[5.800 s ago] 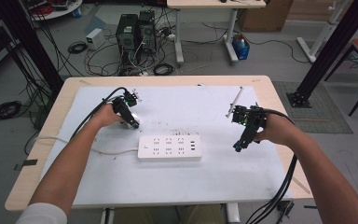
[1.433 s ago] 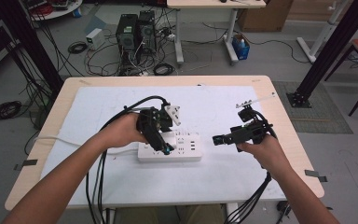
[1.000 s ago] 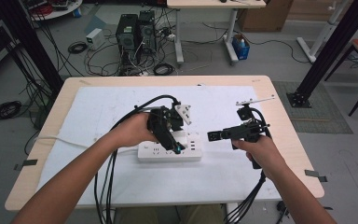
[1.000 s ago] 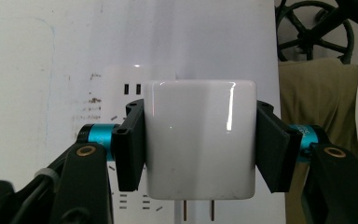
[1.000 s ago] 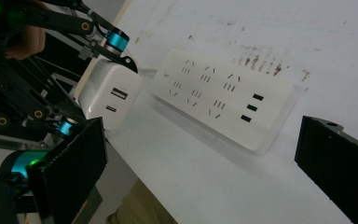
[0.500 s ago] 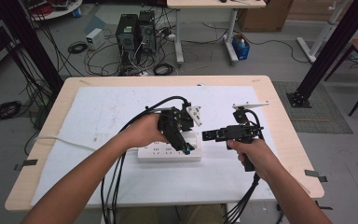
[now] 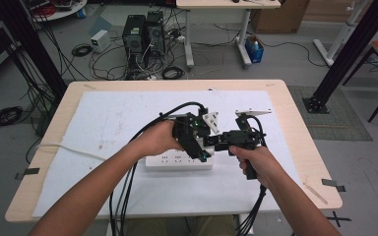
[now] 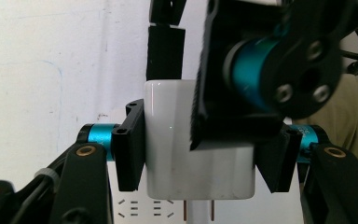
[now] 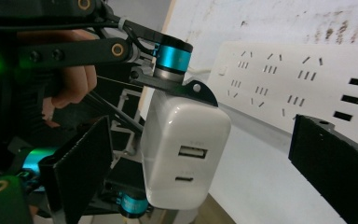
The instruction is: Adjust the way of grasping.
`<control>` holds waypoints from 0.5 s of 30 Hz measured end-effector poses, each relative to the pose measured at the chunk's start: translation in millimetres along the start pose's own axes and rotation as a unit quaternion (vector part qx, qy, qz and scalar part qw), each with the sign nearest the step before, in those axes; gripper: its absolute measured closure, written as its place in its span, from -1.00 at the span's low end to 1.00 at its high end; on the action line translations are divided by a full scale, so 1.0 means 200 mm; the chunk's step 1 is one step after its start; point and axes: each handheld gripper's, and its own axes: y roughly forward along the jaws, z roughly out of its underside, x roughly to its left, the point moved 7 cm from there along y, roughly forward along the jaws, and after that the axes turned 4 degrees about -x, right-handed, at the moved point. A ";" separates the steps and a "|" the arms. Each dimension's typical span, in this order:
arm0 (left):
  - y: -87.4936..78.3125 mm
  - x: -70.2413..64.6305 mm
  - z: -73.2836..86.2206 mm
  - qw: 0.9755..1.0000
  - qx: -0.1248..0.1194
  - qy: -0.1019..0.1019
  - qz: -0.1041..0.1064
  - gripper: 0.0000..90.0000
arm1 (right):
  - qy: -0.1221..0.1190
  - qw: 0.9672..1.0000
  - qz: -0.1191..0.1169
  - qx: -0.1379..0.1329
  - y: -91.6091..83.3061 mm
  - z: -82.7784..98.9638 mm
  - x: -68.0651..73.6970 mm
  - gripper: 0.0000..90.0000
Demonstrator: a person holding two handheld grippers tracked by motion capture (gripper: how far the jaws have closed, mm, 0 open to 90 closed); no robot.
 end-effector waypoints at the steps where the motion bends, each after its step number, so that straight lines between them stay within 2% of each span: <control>1: 0.00 0.00 0.00 1.000 0.000 0.001 0.000 -0.06 | 0.007 1.000 -0.004 0.003 0.00 0.00 0.00 -0.77; 2: 0.00 0.00 0.00 1.000 -0.001 0.001 -0.001 -0.06 | 0.012 1.000 -0.010 0.003 0.00 0.00 0.00 -0.63; 5: 0.00 0.00 0.00 1.000 -0.001 0.002 -0.003 -0.06 | 0.019 1.000 -0.015 0.002 0.01 0.00 -0.01 -0.60; 10: 0.00 0.00 -0.01 1.000 -0.004 0.006 -0.005 -0.06 | 0.039 0.998 -0.047 0.004 0.02 0.00 -0.01 -0.29; 13: 0.00 0.00 -0.01 1.000 -0.007 0.006 -0.007 -0.06 | 0.050 0.997 -0.055 0.012 0.03 0.01 -0.01 -0.15; 15: 0.00 0.00 -0.01 1.000 -0.007 0.007 -0.010 -0.06 | 0.058 0.997 -0.057 0.006 0.03 0.00 -0.01 -0.05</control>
